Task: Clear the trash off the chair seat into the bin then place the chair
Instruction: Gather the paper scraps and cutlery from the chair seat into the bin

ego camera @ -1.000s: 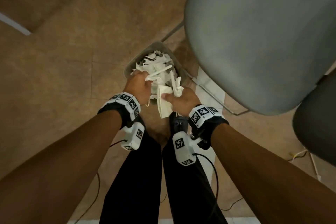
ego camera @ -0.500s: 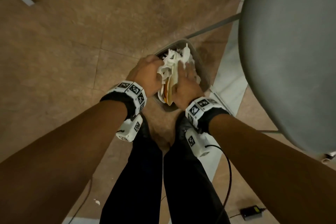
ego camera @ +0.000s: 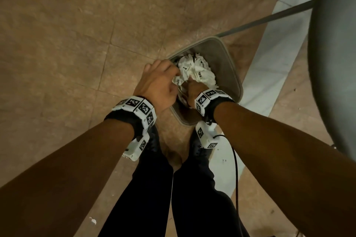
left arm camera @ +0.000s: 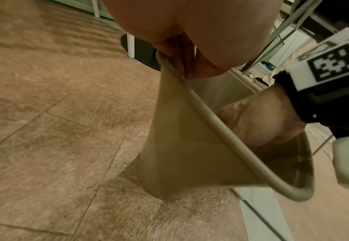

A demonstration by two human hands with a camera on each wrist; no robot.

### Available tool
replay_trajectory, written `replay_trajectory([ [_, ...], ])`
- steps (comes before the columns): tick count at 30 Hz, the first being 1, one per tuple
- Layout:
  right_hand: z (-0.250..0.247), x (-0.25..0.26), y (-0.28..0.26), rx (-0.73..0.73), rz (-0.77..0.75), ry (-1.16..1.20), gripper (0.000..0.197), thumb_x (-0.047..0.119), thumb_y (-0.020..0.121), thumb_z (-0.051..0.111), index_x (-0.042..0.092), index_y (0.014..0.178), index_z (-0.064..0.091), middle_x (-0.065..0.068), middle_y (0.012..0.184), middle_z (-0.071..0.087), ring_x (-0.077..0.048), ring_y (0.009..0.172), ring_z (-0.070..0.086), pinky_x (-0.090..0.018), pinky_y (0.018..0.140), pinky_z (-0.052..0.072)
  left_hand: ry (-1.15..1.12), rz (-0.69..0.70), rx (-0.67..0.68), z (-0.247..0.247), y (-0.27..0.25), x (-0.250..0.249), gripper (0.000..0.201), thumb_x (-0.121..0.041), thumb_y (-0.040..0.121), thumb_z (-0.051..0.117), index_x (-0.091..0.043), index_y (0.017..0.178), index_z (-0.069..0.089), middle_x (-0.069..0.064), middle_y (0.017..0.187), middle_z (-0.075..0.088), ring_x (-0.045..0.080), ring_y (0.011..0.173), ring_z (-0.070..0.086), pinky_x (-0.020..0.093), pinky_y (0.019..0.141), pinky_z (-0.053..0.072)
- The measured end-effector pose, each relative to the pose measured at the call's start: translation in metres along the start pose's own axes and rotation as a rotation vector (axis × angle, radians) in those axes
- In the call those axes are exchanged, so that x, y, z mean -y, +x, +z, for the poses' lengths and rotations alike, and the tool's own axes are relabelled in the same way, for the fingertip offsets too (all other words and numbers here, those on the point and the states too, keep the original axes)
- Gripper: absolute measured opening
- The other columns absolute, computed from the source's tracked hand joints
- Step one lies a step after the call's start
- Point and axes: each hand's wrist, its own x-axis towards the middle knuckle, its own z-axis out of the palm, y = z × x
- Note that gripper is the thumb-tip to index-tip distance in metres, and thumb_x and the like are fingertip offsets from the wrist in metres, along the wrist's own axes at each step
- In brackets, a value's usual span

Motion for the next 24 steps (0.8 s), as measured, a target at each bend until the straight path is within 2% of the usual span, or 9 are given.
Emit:
replay_trajectory([
  [6, -0.030, 0.008, -0.048, -0.030, -0.029, -0.029, 0.061, 0.040, 0.099, 0.047, 0.028, 0.155, 0.027, -0.013, 0.163, 0.019, -0.029, 0.149, 0.025, -0.036, 0.117, 0.027, -0.120, -0.091, 0.068, -0.030, -0.010, -0.023, 0.038, -0.013, 0.083, 0.051, -0.010, 0.118, 0.064, 0.008, 0.121, 0.058, 0.028, 0.113, 0.050, 0.037, 0.097, 0.041],
  [8, -0.051, 0.012, -0.078, -0.059, -0.027, 0.031, 0.060, 0.040, 0.097, 0.049, 0.033, 0.154, 0.029, -0.011, 0.165, 0.008, -0.028, 0.151, 0.019, -0.036, 0.119, 0.026, -0.120, -0.108, 0.079, -0.051, -0.017, -0.039, 0.036, -0.011, 0.086, 0.053, -0.009, 0.120, 0.064, 0.008, 0.124, 0.059, 0.028, 0.115, 0.051, 0.035, 0.097, 0.043],
  [10, -0.073, 0.019, -0.119, -0.101, -0.063, 0.064, 0.058, 0.036, 0.097, 0.050, 0.033, 0.152, 0.034, -0.009, 0.166, 0.008, -0.028, 0.150, 0.022, -0.036, 0.119, 0.027, -0.136, -0.136, 0.086, -0.073, -0.027, -0.058, 0.035, -0.012, 0.088, 0.053, -0.011, 0.122, 0.063, 0.006, 0.124, 0.059, 0.026, 0.114, 0.054, 0.034, 0.096, 0.045],
  [13, -0.103, 0.031, -0.184, -0.143, -0.122, 0.120, 0.051, 0.032, 0.097, 0.049, 0.026, 0.148, 0.044, -0.012, 0.160, 0.029, -0.030, 0.146, 0.031, -0.036, 0.118, 0.030, -0.181, -0.215, 0.086, -0.112, -0.045, -0.089, 0.033, -0.016, 0.091, 0.052, -0.017, 0.123, 0.063, 0.005, 0.121, 0.062, 0.025, 0.107, 0.061, 0.034, 0.093, 0.049],
  [15, -0.125, 0.034, -0.235, -0.102, -0.129, 0.148, 0.046, 0.034, 0.098, 0.047, 0.022, 0.142, 0.051, -0.010, 0.150, 0.046, -0.031, 0.140, 0.042, -0.035, 0.113, 0.033, -0.224, -0.299, 0.074, -0.137, -0.063, -0.110, 0.030, -0.017, 0.093, 0.053, -0.017, 0.121, 0.064, 0.006, 0.117, 0.067, 0.025, 0.103, 0.064, 0.031, 0.089, 0.050],
  [17, -0.139, 0.029, -0.294, -0.047, -0.137, 0.206, 0.041, 0.034, 0.099, 0.046, 0.022, 0.137, 0.057, -0.008, 0.145, 0.054, -0.030, 0.135, 0.047, -0.035, 0.112, 0.035, -0.263, -0.381, 0.080, -0.159, -0.087, -0.129, 0.024, -0.020, 0.095, 0.054, -0.018, 0.117, 0.065, 0.003, 0.110, 0.072, 0.022, 0.097, 0.066, 0.027, 0.085, 0.050],
  [20, -0.128, -0.002, -0.374, -0.012, -0.083, 0.361, 0.033, 0.030, 0.099, 0.049, 0.019, 0.126, 0.065, -0.004, 0.128, 0.065, -0.026, 0.116, 0.063, -0.033, 0.101, 0.047, -0.275, -0.452, 0.174, -0.185, -0.132, -0.146, 0.021, -0.020, 0.096, 0.054, -0.018, 0.113, 0.066, 0.003, 0.108, 0.073, 0.023, 0.099, 0.068, 0.028, 0.089, 0.051],
  [22, -0.111, -0.036, -0.417, 0.077, 0.093, 0.550, 0.033, 0.033, 0.097, 0.052, 0.023, 0.126, 0.064, -0.003, 0.124, 0.067, -0.022, 0.096, 0.072, -0.035, 0.085, 0.059, -0.235, -0.485, 0.229, -0.204, -0.161, -0.148, 0.022, -0.020, 0.096, 0.055, -0.017, 0.115, 0.066, 0.004, 0.112, 0.072, 0.025, 0.104, 0.068, 0.026, 0.091, 0.049],
  [24, -0.090, -0.071, -0.458, 0.168, 0.253, 0.740, 0.033, 0.030, 0.099, 0.051, 0.022, 0.130, 0.060, -0.005, 0.129, 0.063, -0.023, 0.090, 0.074, -0.037, 0.072, 0.060, -0.196, -0.543, 0.243, -0.226, -0.193, -0.149, 0.021, -0.020, 0.096, 0.055, -0.019, 0.113, 0.066, 0.005, 0.113, 0.071, 0.026, 0.106, 0.067, 0.026, 0.090, 0.048],
])
